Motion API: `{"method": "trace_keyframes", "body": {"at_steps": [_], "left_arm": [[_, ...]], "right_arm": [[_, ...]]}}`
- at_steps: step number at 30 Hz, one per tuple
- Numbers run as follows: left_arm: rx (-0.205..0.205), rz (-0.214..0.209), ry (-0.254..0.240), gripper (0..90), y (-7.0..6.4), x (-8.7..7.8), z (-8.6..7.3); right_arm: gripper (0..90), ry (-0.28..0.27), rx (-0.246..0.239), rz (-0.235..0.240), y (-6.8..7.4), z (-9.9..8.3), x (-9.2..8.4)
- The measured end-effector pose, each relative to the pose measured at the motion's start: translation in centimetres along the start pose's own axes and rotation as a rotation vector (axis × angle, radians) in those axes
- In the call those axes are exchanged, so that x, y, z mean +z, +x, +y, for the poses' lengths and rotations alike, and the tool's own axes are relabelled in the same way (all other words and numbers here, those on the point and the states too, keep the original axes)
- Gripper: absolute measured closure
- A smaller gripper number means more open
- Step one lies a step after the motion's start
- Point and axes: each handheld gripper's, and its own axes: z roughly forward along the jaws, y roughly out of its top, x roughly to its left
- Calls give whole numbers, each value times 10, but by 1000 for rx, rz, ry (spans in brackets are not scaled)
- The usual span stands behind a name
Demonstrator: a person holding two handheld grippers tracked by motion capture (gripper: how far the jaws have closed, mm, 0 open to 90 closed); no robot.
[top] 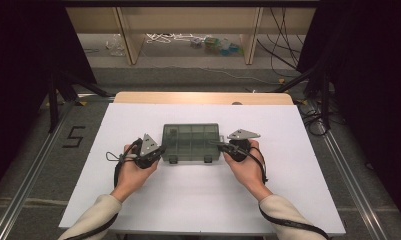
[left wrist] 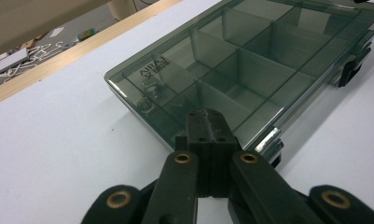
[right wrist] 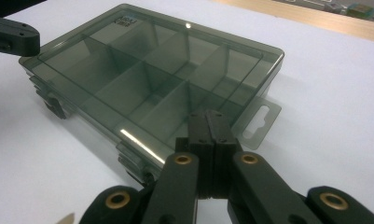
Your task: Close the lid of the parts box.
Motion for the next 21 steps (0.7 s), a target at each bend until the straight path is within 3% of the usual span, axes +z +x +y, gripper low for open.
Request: {"method": "trace_keyframes", "body": {"at_steps": [3,4,5,12,14,15,17,21], "left_arm": [[1,1,0,900,0,0,0],[24,1,2,900,1,0,0],[2,-1,2,900,0,0,0],[17,4,0,900,1,0,0],[-8,5,-5,900,-1,0,-1],[0,7,-6,897,0,0,-1],[-19,9,-17,858,0,0,-1],[-40,14,-44,783,3,-6,-3]], "right_arm": [[900,1,-2,-3,0,0,0],[900,-2,-1,-3,0,0,0],[900,4,-3,-3,0,0,0],[900,-5,-6,1,-1,0,1],[900,-13,-15,4,-2,-1,1],[890,-10,-14,3,-2,-1,0],[782,-23,-5,0,-1,-1,0],[672,-66,6,-15,-5,2,-4]]}}
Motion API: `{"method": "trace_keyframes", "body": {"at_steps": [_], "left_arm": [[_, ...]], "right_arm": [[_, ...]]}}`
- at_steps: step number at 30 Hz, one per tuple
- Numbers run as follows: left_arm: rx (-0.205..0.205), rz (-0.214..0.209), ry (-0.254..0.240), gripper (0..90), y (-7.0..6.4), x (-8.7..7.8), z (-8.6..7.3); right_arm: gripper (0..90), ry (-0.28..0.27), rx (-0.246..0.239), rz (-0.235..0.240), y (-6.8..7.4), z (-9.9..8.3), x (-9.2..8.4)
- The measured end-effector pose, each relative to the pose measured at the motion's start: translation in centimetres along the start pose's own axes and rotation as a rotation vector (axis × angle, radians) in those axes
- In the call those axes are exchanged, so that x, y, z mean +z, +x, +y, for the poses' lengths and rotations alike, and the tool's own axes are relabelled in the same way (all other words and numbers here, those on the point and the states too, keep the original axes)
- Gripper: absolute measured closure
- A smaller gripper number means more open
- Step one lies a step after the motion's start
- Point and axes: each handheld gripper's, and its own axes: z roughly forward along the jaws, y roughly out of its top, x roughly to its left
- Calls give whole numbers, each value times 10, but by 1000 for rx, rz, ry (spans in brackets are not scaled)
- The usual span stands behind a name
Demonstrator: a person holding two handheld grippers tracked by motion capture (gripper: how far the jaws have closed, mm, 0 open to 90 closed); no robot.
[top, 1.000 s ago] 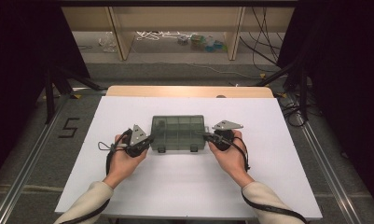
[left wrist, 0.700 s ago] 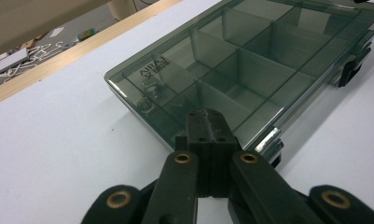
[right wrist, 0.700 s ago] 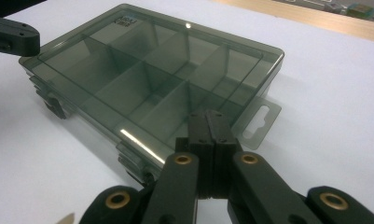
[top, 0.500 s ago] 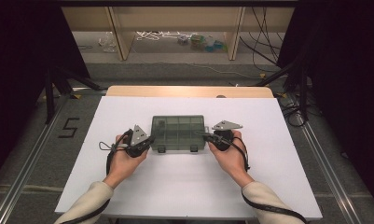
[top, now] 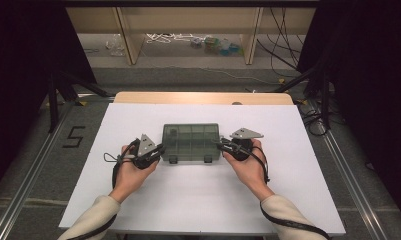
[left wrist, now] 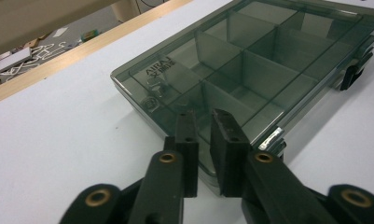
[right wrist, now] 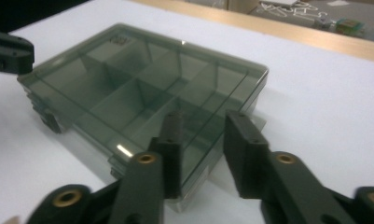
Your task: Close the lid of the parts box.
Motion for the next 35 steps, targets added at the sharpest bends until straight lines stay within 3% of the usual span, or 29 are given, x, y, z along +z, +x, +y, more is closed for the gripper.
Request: {"method": "trace_keyframes", "body": {"at_steps": [5,7,10,12,16,19,21,24,25,27,30,33,34,35], "left_arm": [[-64,-36,-79,547,4,-11,2],[-63,-47,-107,433,5,-17,4],[-58,-46,-135,273,4,-25,4],[-50,-49,-149,227,3,-34,3],[-41,-56,-190,200,3,-52,-3],[-35,-60,-214,195,1,-69,-11],[-40,-58,-223,195,-1,-77,-16],[-48,-56,-245,197,-7,-89,-24],[-40,-54,-250,199,-8,-93,-27],[-39,-53,-261,201,-13,-97,-32],[-45,-57,-252,204,-18,-100,-38],[-39,-56,-243,204,-21,-98,-40],[-33,-55,-246,203,-21,-98,-39],[-35,-54,-251,202,-21,-98,-39]], "right_arm": [[510,-55,12,21,-8,2,-9],[442,-86,12,62,-11,2,-12],[358,-140,-44,89,-16,0,-18],[323,-155,-63,121,-17,-2,-24],[278,-198,-75,183,-15,-8,-41],[246,-217,-114,211,-15,-15,-58],[238,-227,-141,212,-14,-22,-72],[234,-238,-137,227,-13,-32,-90],[232,-273,-144,217,-13,-36,-95],[231,-269,-136,226,-10,-45,-106],[230,-270,-153,198,-10,-53,-117],[227,-291,-128,199,-11,-59,-121],[222,-275,-128,202,-11,-59,-122],[216,-313,-142,192,-12,-59,-120]]}}
